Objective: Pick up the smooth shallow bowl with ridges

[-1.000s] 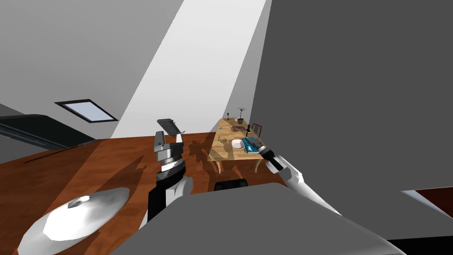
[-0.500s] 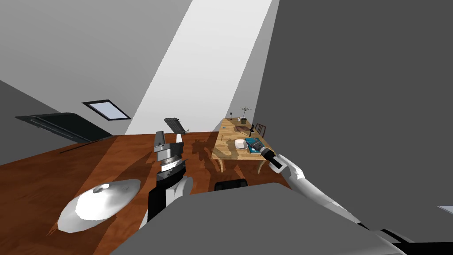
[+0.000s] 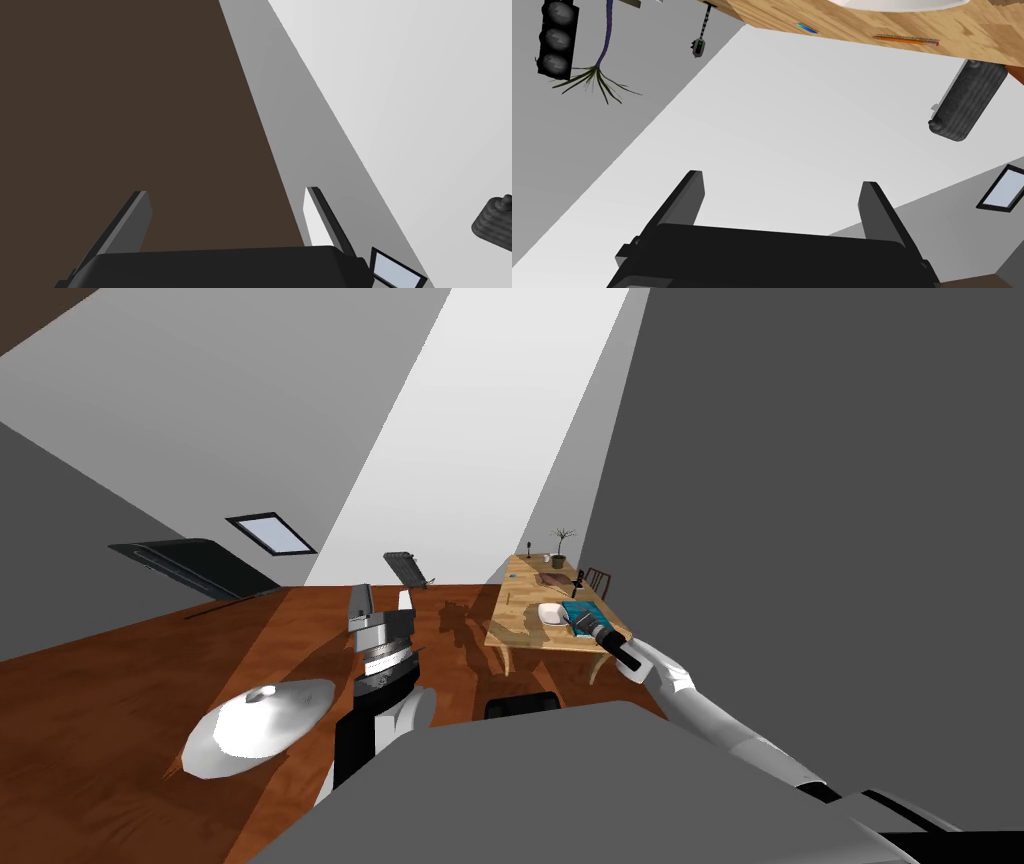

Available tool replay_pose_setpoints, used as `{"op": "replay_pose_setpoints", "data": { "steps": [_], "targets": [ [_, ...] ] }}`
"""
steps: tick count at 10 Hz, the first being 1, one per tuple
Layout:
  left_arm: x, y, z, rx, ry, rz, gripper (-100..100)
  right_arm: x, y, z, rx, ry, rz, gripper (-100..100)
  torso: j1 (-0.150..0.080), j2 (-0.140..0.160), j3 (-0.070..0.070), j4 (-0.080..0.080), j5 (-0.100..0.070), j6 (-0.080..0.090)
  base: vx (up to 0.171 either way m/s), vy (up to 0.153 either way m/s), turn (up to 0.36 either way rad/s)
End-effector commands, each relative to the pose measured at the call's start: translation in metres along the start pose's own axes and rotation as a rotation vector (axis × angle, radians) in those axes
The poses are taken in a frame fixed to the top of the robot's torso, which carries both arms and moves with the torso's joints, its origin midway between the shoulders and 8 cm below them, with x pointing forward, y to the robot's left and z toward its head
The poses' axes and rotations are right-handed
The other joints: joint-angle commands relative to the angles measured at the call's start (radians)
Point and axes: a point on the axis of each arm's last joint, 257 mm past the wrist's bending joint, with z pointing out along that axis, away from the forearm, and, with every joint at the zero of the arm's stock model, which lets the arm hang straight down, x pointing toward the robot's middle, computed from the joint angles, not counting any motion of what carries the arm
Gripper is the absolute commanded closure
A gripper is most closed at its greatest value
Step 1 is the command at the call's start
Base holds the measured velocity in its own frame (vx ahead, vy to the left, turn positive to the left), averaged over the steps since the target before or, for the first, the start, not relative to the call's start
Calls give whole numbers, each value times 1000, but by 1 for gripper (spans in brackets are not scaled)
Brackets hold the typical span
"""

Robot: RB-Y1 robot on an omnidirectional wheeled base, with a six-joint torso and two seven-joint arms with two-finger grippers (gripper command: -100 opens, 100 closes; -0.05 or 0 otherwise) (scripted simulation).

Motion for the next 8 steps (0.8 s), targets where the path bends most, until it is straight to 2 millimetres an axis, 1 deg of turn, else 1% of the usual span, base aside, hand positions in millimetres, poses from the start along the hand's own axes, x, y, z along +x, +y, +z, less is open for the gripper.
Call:
{"op": "replay_pose_setpoints", "data": {
  "steps": [1,2,3,4,5,6,7,8],
  "targets": [
    [0,0,0,0,0,0,0,21,-13,-2,2,60,-82,-100,0,0,0,0,0,0,4,83,115],
    [0,0,0,0,0,0,0,32,-16,-4,7,82,-79,-100,1,0,0,0,0,0,5,71,61],
    [0,0,0,0,0,0,0,44,-24,-6,5,121,-149,-100,1,0,0,0,0,0,8,81,145],
    [0,0,0,0,0,0,0,57,-28,-10,11,148,-146,-100,1,0,0,0,0,-1,7,63,70],
    [0,0,0,0,0,0,0,73,-38,-15,11,196,-211,-100,0,0,0,0,0,0,5,78,143],
    [0,0,0,0,0,0,0,81,-40,-18,14,214,-209,-100,1,0,0,0,0,-1,11,66,71],
    [0,0,0,0,0,0,0,94,-51,-24,13,257,-272,-100,0,0,0,0,0,0,17,84,149],
    [0,0,0,0,0,0,0,102,-53,-27,17,275,-269,-100,1,0,0,0,0,0,19,75,65]
  ]
}}
